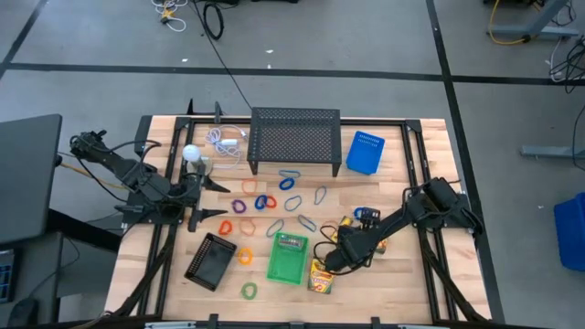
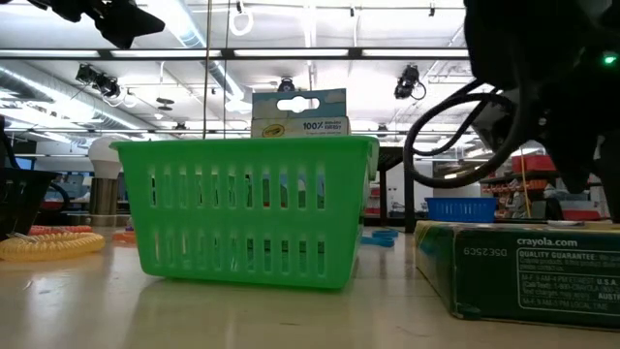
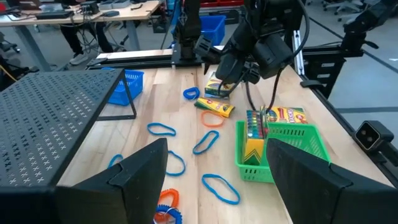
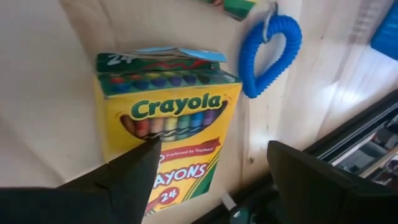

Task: Pick & Place Office Desk Supplies
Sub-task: Put the crayon box into the green bin

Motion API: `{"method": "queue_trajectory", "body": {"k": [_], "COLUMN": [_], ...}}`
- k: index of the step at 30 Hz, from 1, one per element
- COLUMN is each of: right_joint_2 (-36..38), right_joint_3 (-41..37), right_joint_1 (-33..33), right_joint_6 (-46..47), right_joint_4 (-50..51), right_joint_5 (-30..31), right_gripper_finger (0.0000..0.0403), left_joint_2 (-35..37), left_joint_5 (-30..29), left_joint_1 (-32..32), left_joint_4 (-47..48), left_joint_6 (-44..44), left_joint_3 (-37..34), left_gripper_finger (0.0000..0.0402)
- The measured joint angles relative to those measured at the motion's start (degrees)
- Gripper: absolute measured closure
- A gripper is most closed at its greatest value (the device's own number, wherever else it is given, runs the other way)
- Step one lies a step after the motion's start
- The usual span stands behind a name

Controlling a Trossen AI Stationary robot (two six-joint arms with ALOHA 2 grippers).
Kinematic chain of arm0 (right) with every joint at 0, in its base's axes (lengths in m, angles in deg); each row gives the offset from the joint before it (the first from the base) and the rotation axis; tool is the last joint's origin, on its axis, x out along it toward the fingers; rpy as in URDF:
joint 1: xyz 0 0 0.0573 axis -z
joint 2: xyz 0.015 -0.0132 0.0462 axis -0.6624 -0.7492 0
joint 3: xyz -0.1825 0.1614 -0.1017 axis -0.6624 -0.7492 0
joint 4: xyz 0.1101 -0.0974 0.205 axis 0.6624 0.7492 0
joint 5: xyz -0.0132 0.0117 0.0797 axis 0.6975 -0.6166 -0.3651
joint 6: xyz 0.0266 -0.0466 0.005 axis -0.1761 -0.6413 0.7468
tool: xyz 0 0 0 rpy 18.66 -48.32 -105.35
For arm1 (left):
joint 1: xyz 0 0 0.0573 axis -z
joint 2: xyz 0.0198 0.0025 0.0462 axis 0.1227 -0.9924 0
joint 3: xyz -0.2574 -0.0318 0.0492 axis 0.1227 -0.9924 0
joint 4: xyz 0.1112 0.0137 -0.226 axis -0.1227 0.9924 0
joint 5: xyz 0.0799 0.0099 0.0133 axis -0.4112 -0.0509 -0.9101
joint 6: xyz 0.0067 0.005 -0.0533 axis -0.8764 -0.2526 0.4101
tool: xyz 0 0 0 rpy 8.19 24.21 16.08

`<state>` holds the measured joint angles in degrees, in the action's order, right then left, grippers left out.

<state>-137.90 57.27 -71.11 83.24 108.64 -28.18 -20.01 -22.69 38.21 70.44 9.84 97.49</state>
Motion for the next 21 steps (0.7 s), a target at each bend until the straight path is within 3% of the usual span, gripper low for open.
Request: {"method": "queue_trajectory", "body": {"k": [11, 21], "right_joint_2": [5.23, 13.03], "right_joint_3": [-0.18, -0.22], "right_joint_1": [-0.94, -1.69], "right_joint_6": [0.07, 0.21], "right_joint_4": [-11.79, -14.29], "right_joint_5": [-1.48, -2.95], "right_gripper_finger": [0.0091, 0.0134], "left_joint_2": [0.0, 0.02], "left_joint_5": [-0.11, -0.12], "left_joint_1": [0.0, 0.01], "left_joint_4": [0.0, 0.81], "left_joint_6": [0.01, -0.29], "left_joint_3": [0.0, 0.0], "left_gripper_finger": [0.0118, 0.0118]}}
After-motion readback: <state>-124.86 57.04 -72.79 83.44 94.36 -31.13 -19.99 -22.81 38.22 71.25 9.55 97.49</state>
